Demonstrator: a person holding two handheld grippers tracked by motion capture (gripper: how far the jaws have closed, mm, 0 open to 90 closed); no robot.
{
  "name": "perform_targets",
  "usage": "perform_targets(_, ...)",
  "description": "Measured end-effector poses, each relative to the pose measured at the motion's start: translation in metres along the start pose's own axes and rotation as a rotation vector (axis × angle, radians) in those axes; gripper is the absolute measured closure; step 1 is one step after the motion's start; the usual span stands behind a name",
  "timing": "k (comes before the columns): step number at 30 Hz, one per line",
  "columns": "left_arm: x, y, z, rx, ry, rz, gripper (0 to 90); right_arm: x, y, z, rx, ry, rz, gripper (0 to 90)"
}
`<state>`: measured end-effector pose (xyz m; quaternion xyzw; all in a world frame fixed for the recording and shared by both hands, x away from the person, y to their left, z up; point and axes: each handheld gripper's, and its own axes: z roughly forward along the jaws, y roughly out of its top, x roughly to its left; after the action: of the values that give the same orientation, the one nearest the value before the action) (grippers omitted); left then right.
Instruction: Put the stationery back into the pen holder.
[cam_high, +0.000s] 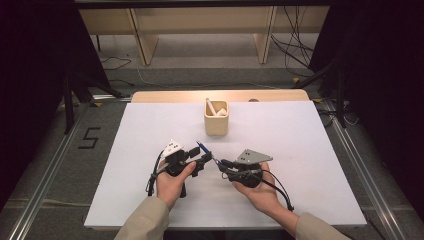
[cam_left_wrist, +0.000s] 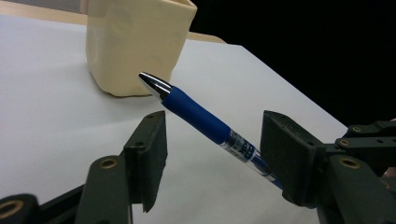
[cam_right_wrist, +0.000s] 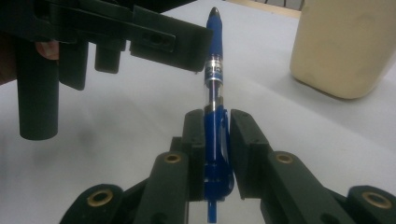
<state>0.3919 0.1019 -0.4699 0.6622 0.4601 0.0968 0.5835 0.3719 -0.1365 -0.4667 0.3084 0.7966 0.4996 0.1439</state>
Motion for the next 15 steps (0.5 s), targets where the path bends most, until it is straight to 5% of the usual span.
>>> perform_targets(9,0.0009,-0.0001,0.0029,-0.008,-0.033,-0.052,45.6,0.003,0.0002,0.0008,-0.006,0.006,-0.01,77.3)
perform_targets(15,0.0008,0.0,0.0007,-0.046,-0.062,-0.095,59.8,0.0044,-0.0002,0.0011,-0.009,0.011,-0.016,77.3)
